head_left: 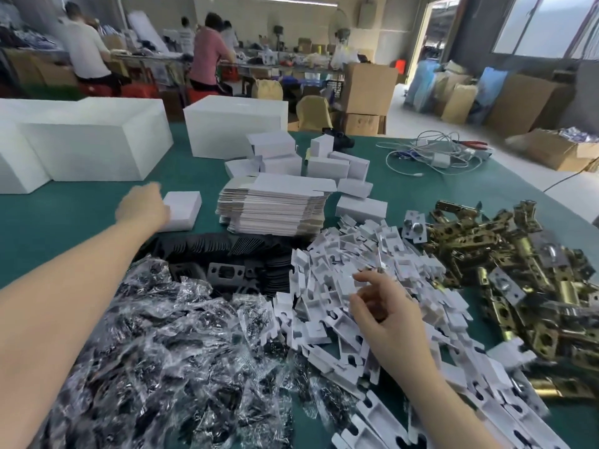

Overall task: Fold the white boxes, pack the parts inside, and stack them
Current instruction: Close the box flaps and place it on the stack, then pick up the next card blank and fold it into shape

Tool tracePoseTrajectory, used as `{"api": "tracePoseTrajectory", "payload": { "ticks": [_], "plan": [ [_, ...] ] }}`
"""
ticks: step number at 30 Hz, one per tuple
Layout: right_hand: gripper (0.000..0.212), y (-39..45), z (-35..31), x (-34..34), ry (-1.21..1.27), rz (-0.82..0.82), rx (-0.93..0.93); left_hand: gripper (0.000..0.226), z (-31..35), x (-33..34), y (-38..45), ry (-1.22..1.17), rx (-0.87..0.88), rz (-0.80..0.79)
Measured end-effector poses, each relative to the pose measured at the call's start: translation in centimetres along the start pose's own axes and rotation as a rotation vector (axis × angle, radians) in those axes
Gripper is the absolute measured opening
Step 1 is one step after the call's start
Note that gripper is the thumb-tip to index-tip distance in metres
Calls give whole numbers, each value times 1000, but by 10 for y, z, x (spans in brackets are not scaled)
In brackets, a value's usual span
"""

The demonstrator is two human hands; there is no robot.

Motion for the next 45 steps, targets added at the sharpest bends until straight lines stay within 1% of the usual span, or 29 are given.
{"api": "tracePoseTrajectory", "payload": {
  "ticks": [3,5,7,8,9,11,12,14,17,18,21,23,24,26,27,28,29,30,31,32,33,34,37,38,39,40,42,44,45],
  "plan": [
    [38,-1,0,1,-9,-2,-3,48,58,-27,-16,-240,254,221],
    [38,-1,-1,1,-6,3,-8,45,108,-45,-34,-290,461,293],
    [37,-2,-3,0,2,9,-20,43,155,-48,-55,-228,661,238],
    [36,-2,-4,1,-4,12,-28,44,174,-42,-63,-141,740,174],
    [36,-3,-4,1,-14,12,-33,44,189,-31,-71,-3,796,117],
    [36,-4,-5,2,-20,5,-36,38,202,-3,-80,311,826,24],
    [36,-4,-5,2,-15,4,-33,35,202,6,-84,391,826,-4],
    [34,-3,-4,1,-4,-3,-22,33,200,15,-87,381,821,-13],
    [31,-2,-4,0,-16,0,-21,31,198,14,-90,406,878,82],
    [28,-1,-4,0,-26,0,-21,30,196,11,-89,409,876,91],
    [22,-2,-3,0,-25,1,-6,37,187,-4,-85,393,831,95],
    [21,-2,-2,0,-25,1,4,34,183,-28,-88,286,767,203],
    [20,-2,-2,0,-29,0,5,32,181,-45,-91,147,707,287],
    [19,-2,-3,0,-40,0,6,30,179,-81,-108,-256,597,427],
    [18,-2,-3,0,-39,-2,12,29,178,-95,-122,-495,549,460],
    [18,-2,-3,1,-31,-5,21,29,177,-104,-136,-742,498,445],
    [18,-3,-3,0,-19,-6,30,31,176,-105,-150,-974,421,371],
    [19,-3,-4,0,0,-4,38,32,174,-95,-164,-1182,317,228],
    [19,-3,-4,-1,36,0,52,29,173,-78,-180,-1352,211,38],
    [19,-2,-3,-4,98,15,80,25,171,-58,-200,-1456,128,-149],
    [18,-1,-1,-8,178,48,120,23,169,-40,-219,-1482,88,-277],
    [18,1,2,-13,266,90,169,21,165,-24,-235,-1464,70,-344],
    [16,5,11,-20,614,176,323,15,157,13,-259,-1380,50,-435],
    [15,6,13,-22,719,208,351,15,157,23,-262,-1354,57,-480],
    [13,7,13,-25,767,243,358,16,157,31,-264,-1331,58,-533],
    [11,7,11,-28,739,270,340,16,156,39,-265,-1314,50,-575],
    [14,8,-2,-35,521,252,216,18,152,52,-266,-1318,23,-619],
    [24,9,-23,-31,242,125,59,18,146,59,-263,-1382,-25,-630],
    [31,9,-30,-24,119,38,15,18,144,61,-261,-1433,-46,-632]
  ]
}}
Point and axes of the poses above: each hand's wrist, its own y-axis towards the middle knuckle, its own x-axis out of the palm, z = x × y, the point moved 7 cm from there along y, towards the middle knuckle, and after that the axes turned 5 degrees about y, right-handed, at the moved point
